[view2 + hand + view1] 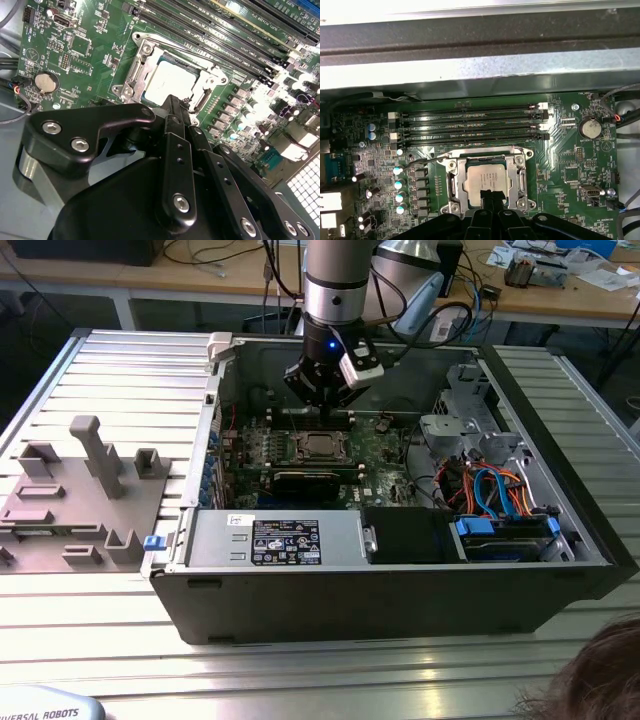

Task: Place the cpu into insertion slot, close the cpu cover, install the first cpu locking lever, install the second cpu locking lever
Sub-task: 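Install the first cpu locking lever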

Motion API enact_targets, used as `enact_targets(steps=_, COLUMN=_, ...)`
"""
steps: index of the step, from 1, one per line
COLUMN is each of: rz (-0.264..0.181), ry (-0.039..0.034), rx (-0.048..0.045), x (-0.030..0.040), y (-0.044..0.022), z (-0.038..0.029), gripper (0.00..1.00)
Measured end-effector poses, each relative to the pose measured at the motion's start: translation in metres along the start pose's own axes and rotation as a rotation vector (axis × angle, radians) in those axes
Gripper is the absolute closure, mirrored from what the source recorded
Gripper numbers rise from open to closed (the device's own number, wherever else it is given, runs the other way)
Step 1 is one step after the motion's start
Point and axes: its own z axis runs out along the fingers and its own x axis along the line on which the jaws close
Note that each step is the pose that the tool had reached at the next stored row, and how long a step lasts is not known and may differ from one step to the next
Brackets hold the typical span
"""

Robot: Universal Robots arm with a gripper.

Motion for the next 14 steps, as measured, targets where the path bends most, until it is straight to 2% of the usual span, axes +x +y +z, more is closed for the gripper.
enact_targets(steps=14, rz=-0.011, ry=-0.0004, rx=-0.0002, x=0.0, y=0.0, z=0.0, gripper=0.89)
